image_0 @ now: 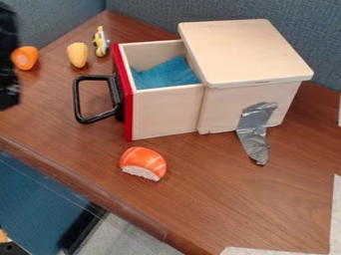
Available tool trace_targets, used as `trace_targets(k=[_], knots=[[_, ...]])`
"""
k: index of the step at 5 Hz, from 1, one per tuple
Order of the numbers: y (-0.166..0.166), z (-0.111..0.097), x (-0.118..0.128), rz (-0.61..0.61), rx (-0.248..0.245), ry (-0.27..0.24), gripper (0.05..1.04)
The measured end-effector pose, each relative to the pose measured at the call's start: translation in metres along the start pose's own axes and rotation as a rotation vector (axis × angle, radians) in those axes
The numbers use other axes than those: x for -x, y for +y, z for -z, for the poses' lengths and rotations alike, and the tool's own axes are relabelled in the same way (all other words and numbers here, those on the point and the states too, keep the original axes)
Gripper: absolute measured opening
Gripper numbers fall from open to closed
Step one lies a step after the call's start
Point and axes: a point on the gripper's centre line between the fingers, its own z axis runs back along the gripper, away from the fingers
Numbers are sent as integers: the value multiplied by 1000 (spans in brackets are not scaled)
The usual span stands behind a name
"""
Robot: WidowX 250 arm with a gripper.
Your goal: Close the drawer
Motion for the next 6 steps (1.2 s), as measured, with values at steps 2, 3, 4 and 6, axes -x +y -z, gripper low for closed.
trace_targets(k=[2, 3, 4, 6], knots=[[-4, 24, 14, 344, 19, -127, 1001], [-8, 34, 1, 450, 39, -211, 1001], [-3, 36, -12, 418, 45, -235, 1001], [-5, 47, -43, 378, 74, -195, 1001]])
